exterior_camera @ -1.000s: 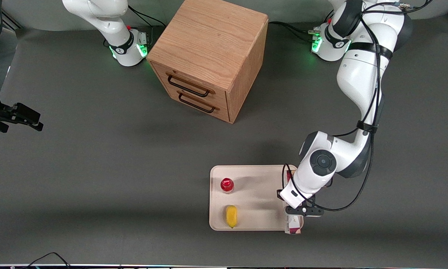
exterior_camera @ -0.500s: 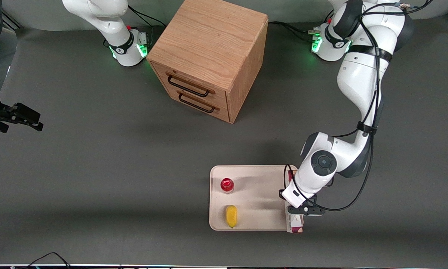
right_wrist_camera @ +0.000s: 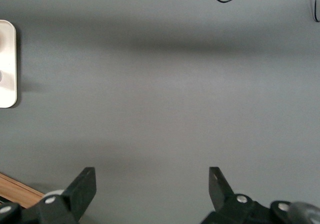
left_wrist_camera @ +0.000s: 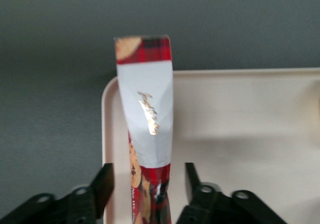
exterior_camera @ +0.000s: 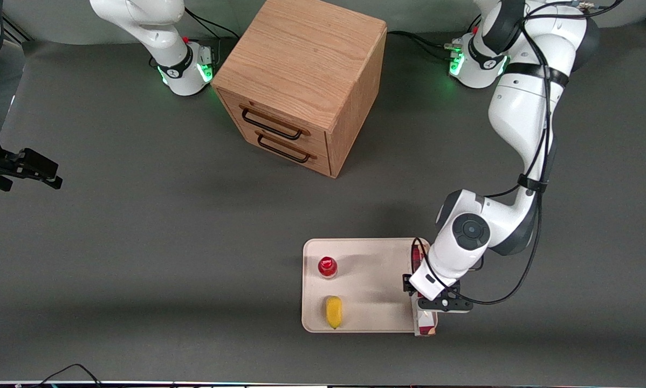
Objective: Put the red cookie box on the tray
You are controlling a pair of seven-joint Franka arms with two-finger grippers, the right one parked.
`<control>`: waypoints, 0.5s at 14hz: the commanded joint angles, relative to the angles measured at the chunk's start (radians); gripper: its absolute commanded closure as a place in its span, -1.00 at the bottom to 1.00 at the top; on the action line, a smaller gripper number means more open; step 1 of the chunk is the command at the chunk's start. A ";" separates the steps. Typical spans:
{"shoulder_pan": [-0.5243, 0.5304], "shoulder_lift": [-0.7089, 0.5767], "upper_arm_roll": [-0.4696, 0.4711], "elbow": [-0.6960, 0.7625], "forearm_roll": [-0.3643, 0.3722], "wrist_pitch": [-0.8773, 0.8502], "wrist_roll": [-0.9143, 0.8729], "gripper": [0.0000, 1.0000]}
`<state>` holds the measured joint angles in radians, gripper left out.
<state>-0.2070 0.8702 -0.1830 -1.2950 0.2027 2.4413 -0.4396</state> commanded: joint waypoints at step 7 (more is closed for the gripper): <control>0.170 -0.479 0.000 -0.201 -0.120 -0.389 0.052 -1.00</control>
<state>-0.0743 0.5323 -0.1796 -1.4104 0.0996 2.1762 -0.4145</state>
